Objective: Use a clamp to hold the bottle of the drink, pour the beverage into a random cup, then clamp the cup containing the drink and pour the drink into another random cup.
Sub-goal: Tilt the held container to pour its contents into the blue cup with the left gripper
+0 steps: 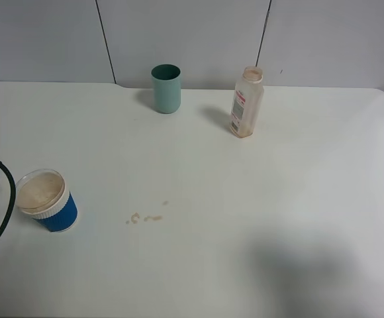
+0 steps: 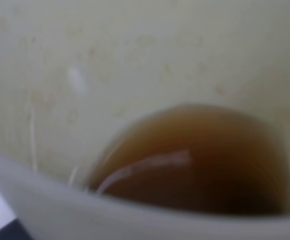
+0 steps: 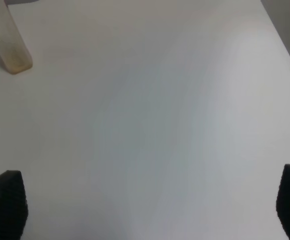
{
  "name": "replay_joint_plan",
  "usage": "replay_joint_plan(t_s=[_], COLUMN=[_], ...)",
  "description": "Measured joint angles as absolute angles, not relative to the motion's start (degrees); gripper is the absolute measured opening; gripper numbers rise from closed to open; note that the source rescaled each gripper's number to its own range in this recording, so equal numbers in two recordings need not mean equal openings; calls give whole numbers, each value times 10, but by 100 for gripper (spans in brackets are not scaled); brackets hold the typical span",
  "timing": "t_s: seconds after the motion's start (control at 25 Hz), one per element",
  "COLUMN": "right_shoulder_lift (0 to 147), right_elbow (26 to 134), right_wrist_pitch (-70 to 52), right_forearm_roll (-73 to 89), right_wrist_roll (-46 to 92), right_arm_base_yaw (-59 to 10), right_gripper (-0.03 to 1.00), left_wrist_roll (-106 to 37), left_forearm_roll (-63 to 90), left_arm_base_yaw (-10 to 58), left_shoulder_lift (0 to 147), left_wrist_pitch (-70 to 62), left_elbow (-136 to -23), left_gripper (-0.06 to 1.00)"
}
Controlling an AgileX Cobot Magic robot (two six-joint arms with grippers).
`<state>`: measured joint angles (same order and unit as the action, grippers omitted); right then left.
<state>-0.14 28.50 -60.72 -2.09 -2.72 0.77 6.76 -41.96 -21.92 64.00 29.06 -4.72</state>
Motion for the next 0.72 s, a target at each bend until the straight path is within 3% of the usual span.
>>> replay_joint_plan(t_s=[0.72], right_shoulder_lift=[-1], right_elbow=[285], right_wrist_pitch=[-607], right_forearm_roll=[-21], right_wrist_roll=[-27], right_arm_base_yaw=[8], right_gripper=[100], left_wrist_roll=[-109], left_forearm_roll=[-325], left_arm_base_yaw=[-219], left_shoulder_lift=[640], left_wrist_pitch=[335], left_elbow=[3], left_gripper=[1])
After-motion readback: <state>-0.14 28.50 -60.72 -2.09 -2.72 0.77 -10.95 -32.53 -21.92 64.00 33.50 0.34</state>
